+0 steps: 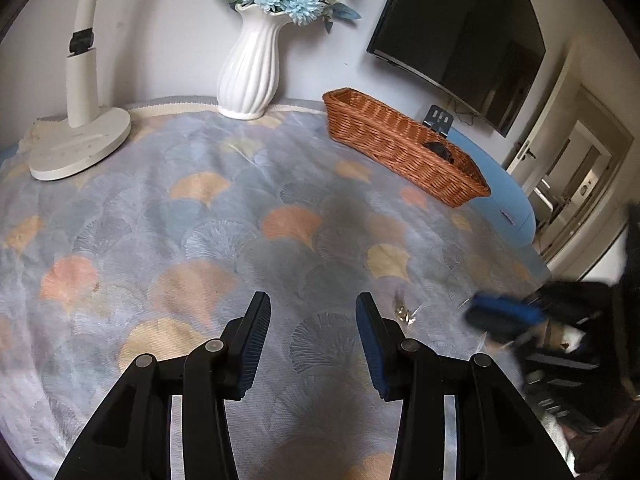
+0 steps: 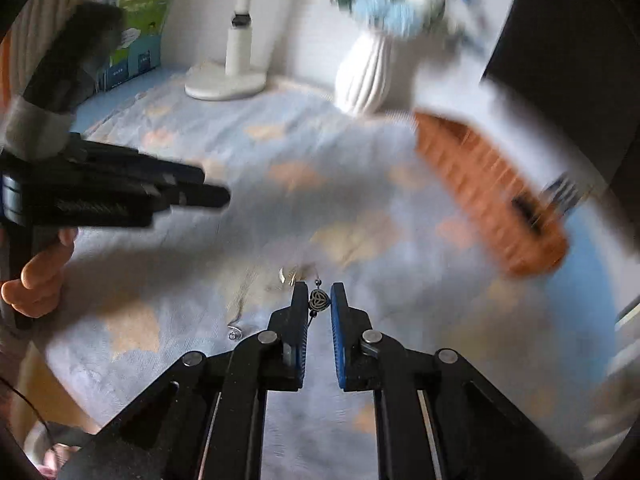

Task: Organize jewelry
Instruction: 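Grasp the dark round pendant with the right tool while the left tool grasps the gold earring hook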

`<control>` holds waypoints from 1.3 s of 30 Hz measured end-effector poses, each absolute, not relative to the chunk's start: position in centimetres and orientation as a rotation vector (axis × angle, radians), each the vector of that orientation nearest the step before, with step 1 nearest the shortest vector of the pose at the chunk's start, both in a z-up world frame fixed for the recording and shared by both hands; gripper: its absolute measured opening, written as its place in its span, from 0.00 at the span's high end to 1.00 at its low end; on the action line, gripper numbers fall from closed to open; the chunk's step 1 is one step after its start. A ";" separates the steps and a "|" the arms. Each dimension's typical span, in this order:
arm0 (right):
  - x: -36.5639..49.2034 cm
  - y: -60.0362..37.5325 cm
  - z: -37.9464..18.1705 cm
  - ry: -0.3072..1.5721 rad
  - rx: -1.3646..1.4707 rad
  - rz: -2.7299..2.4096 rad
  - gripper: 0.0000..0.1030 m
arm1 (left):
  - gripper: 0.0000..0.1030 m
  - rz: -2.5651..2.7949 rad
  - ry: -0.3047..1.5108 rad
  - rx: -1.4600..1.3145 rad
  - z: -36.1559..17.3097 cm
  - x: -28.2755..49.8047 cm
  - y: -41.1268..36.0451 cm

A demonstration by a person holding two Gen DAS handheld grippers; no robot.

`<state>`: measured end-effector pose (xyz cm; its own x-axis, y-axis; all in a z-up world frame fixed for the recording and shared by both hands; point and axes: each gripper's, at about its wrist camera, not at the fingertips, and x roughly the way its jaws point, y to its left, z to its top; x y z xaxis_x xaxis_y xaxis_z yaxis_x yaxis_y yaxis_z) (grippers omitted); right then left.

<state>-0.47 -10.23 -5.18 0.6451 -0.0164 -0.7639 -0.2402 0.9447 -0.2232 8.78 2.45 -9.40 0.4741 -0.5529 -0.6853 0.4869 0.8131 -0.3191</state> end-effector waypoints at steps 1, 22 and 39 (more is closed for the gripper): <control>-0.3 -10.2 -5.0 0.877 -0.355 0.083 0.88 | 0.55 -0.637 0.871 -0.082 -9.4 8.8 2.4; 0.0 -22.6 -6.8 0.901 0.100 0.043 0.87 | 0.56 -0.872 0.926 0.168 -10.0 5.6 -6.0; -2.3 -31.7 -10.6 0.939 0.415 0.082 0.75 | 0.91 -0.869 0.963 0.263 -11.0 5.7 -10.2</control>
<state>-2.25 -31.67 -10.61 0.5938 0.2463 -0.7660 0.1097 0.9183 0.3803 5.73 -10.17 -11.04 0.2744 -0.5274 -0.8041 0.7461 0.6443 -0.1680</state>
